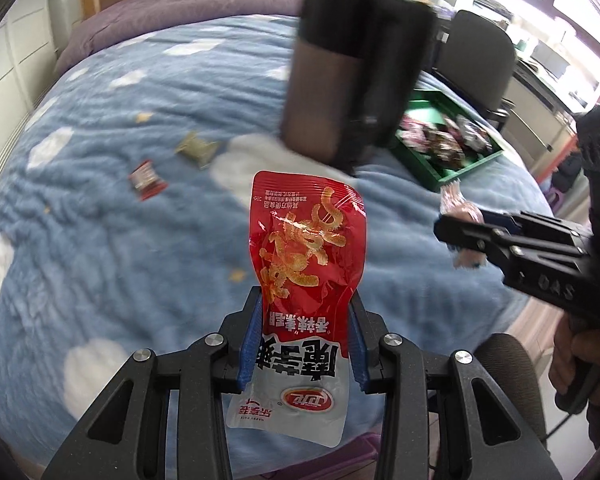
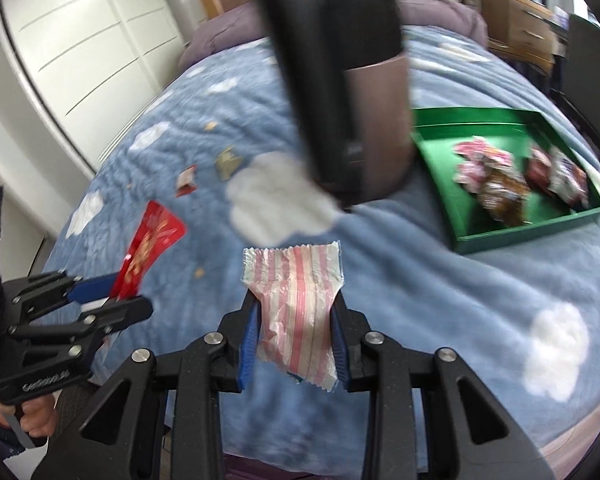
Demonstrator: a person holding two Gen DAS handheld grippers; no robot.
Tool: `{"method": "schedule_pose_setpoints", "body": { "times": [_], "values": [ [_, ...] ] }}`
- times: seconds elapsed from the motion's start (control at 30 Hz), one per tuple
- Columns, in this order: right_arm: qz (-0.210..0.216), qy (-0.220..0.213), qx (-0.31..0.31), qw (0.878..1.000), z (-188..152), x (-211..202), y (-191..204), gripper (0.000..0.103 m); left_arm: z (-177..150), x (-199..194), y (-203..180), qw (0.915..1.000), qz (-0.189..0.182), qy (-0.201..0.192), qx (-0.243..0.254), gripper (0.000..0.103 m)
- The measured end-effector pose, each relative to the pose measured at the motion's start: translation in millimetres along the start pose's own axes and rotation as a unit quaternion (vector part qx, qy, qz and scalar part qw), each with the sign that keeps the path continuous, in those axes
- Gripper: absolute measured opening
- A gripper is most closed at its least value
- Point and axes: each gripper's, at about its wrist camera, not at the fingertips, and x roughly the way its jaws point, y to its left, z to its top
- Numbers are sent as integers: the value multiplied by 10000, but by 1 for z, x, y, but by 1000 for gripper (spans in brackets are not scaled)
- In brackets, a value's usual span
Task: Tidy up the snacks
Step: 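Carry both held snacks over the green tray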
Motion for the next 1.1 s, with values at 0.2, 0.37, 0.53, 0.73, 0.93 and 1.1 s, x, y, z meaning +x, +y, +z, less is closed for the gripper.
{"method": "schedule_pose_setpoints", "body": {
  "times": [0.2, 0.37, 0.53, 0.73, 0.93, 1.1],
  "values": [
    [-305, -360, 395, 9981, 5, -33, -64, 0, 27, -3, -64, 9984, -202, -108, 508, 33],
    [-631, -683, 585, 9939, 21, -59, -115, 0, 55, 0, -116, 9954, -398, -239, 833, 33],
    [-888, -942, 760, 9887, 39, -76, -159, 0, 88, 12, -156, 9930, -496, -317, 1020, 33],
    [-1130, -1091, 815, 9842, 57, -82, -197, 0, 121, 27, -190, 9902, -568, -421, 1207, 33],
    [-1263, -1124, 812, 9823, 77, -72, -226, 0, 153, 52, -211, 9899, -556, -458, 1218, 33],
    [-1326, -1122, 763, 9818, 99, -54, -246, 0, 181, 81, -221, 9918, -411, -425, 1130, 33]
  ]
}}
